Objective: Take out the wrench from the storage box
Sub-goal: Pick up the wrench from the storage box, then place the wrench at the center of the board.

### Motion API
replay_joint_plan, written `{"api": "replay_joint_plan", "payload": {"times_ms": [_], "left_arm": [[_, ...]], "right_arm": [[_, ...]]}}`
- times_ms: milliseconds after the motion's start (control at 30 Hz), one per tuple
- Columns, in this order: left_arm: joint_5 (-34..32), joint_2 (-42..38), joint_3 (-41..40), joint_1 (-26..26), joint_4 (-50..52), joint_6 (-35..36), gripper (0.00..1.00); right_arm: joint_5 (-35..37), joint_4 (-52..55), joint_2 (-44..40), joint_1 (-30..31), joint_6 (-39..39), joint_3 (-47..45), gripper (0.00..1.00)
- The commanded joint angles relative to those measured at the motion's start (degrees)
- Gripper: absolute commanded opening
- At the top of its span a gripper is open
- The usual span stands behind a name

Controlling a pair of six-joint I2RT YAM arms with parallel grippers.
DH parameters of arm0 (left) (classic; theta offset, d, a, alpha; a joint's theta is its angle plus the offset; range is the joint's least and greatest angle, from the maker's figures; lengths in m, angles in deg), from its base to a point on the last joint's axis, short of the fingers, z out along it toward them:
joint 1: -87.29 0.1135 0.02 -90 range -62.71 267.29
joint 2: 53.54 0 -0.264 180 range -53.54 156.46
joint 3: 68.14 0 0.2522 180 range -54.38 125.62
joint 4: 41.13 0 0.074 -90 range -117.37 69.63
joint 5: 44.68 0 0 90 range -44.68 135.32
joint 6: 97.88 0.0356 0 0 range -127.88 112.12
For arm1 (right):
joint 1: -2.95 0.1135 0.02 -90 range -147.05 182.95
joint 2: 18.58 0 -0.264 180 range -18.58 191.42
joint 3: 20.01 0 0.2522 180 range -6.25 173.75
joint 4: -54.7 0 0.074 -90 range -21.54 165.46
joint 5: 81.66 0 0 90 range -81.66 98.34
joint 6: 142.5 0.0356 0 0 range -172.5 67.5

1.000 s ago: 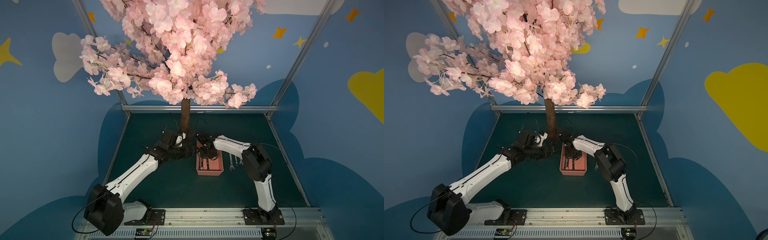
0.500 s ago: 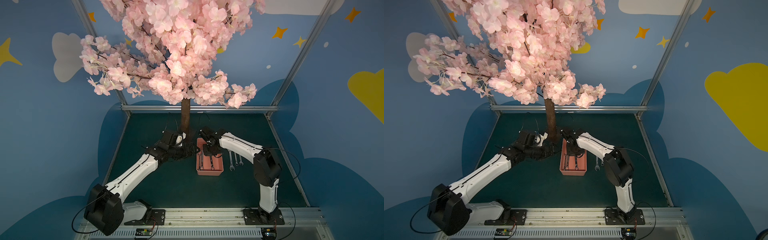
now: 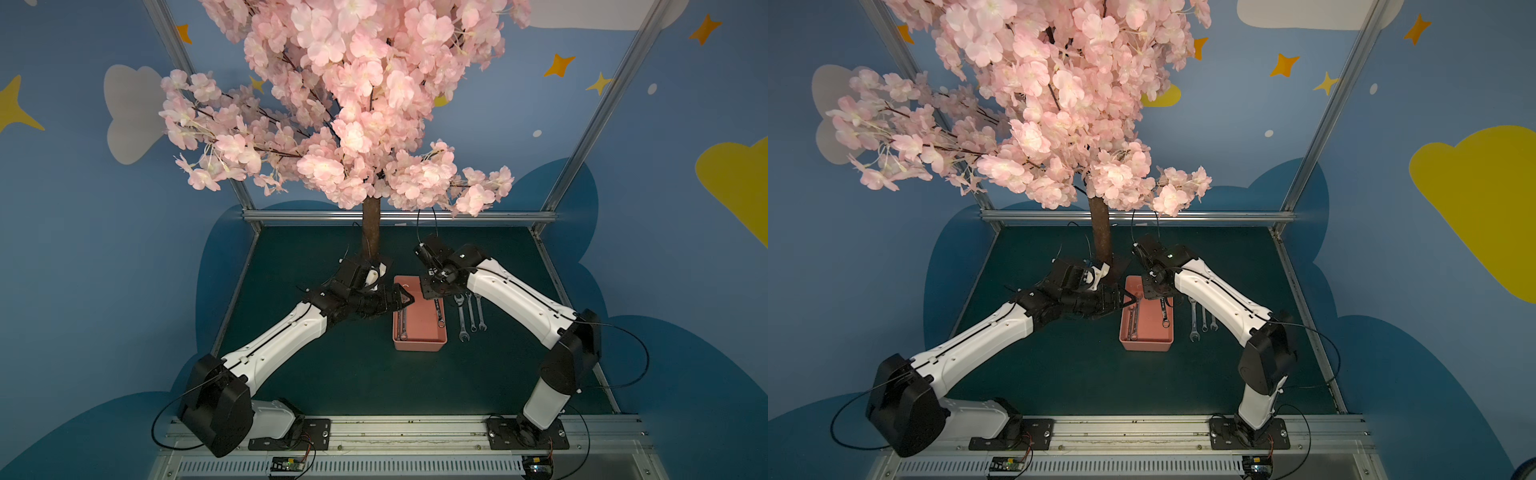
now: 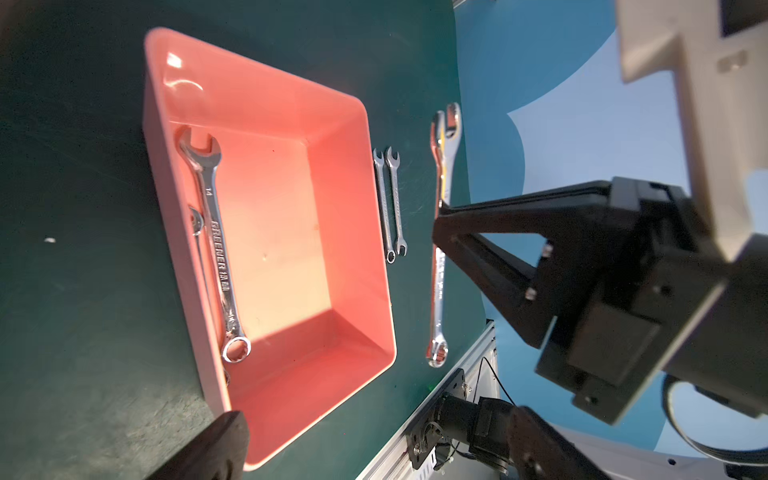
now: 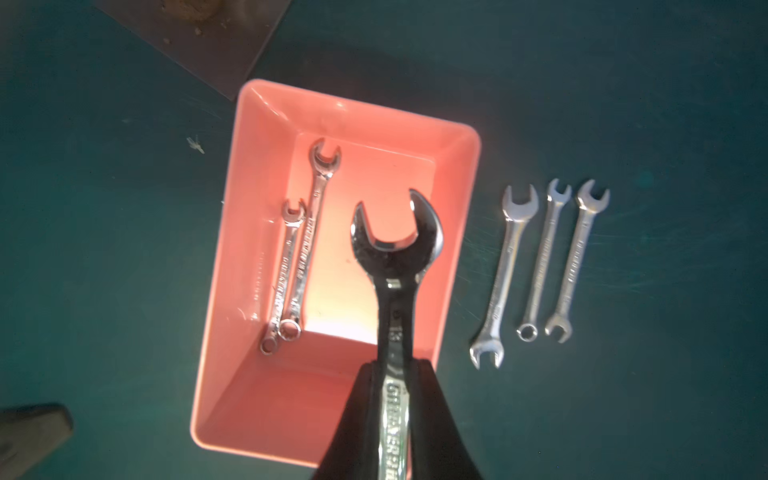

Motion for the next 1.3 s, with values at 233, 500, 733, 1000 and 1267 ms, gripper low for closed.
{"api": "replay_joint_plan", "payload": {"times_ms": [233, 500, 733, 1000, 1267], "left_arm": [[-1.33, 5.40, 5.32, -4.72, -3.34, -0.93, 1.00], [-1.26, 10.28, 8.37, -7.13, -4.52, -2.10, 1.00], [-1.09, 11.46, 9.15, -7.33, -4.41, -1.53, 1.00], [-2.00, 10.45, 8.60, -7.07, -2.99, -0.29, 1.00], [-1.92, 10.55, 8.32, -6.71, -2.87, -0.35, 1.00]], "right_arm": [[1.61, -0.81, -12.02, -13.46, -11.35, -17.38, 0.00], [-0.20, -11.72, -12.72, -25.63, -18.17, -27.72, 0.00], [-4.94, -18.99, -4.26, -30.81, -18.65, -26.99, 0.00], [-8.04, -24.14, 4.20, -33.18, -20.64, -26.21, 0.00], [-6.77, -22.54, 8.54, -34.20, -21.05, -23.85, 0.01]]}}
